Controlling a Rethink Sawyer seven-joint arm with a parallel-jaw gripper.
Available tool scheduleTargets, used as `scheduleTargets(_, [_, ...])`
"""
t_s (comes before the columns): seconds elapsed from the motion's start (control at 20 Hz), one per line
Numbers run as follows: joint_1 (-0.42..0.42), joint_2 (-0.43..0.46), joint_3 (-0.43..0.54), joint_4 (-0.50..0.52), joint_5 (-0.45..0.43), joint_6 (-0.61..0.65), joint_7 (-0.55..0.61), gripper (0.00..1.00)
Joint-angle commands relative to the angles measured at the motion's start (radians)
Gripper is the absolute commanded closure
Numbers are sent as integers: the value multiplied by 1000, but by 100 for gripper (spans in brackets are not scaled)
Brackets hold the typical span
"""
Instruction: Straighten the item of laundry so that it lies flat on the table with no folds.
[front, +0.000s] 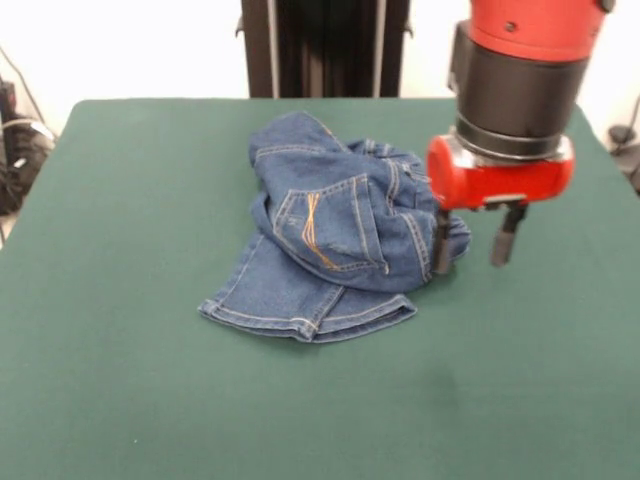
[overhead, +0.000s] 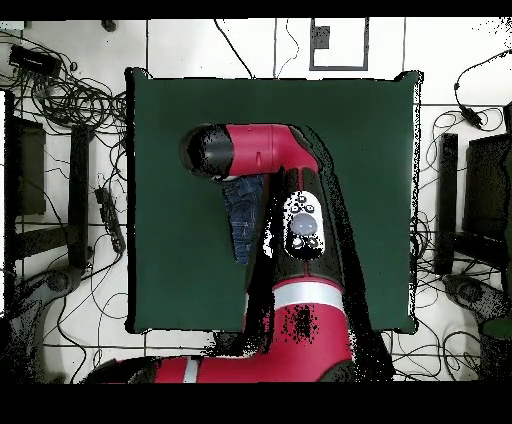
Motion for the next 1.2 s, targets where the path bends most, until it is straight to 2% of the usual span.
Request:
scheduleTargets(0.05, [54,51,-3,-135,88,197,289,0])
scheduleTargets(0.4, [71,122,-34,-151,155,295,362,0])
scheduleTargets(0.8, [102,270,-97,-286,158,421,409,0])
scheduleTargets(1.2, [123,352,-125,-388,152,532,473,0])
